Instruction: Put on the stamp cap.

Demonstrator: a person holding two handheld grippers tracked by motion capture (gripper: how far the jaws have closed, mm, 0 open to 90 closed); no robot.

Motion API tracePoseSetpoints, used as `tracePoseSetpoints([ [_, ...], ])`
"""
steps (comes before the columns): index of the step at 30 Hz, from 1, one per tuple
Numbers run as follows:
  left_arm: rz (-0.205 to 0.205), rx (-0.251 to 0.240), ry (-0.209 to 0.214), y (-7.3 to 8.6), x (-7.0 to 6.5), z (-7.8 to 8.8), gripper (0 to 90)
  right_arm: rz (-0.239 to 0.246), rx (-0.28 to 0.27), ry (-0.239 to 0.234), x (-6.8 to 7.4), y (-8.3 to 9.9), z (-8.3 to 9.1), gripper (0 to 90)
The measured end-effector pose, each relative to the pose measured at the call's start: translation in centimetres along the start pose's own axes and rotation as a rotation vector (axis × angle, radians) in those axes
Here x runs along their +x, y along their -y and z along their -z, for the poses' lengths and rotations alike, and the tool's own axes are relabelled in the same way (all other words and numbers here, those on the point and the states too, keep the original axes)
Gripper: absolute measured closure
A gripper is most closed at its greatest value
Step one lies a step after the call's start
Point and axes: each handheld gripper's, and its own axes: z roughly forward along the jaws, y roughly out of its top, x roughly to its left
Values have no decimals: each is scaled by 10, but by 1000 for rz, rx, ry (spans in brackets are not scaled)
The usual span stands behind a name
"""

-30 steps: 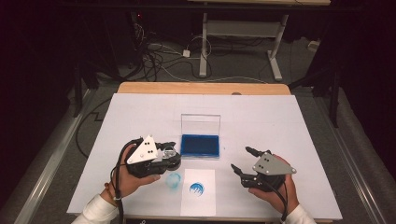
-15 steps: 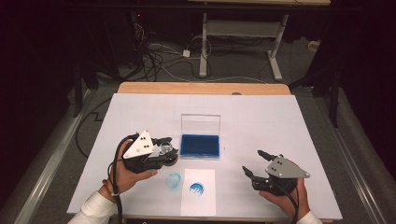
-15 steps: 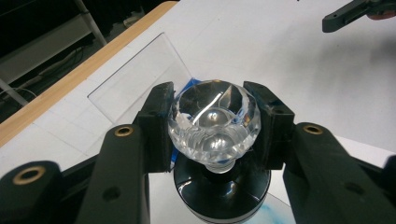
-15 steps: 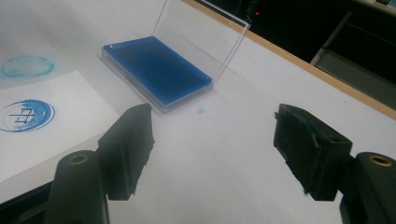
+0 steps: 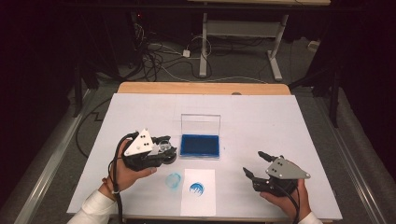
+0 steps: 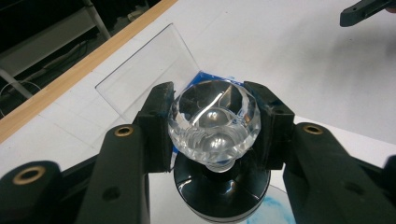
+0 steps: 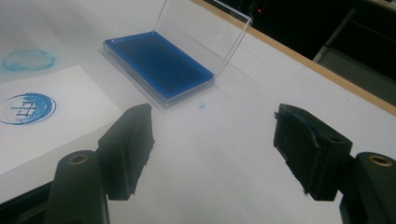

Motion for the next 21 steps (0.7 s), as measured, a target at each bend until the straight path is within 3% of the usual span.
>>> tracePoseSetpoints([
  [21, 22, 37, 0, 2, 13, -17, 544, -3, 25, -7, 0, 1, -5, 291],
])
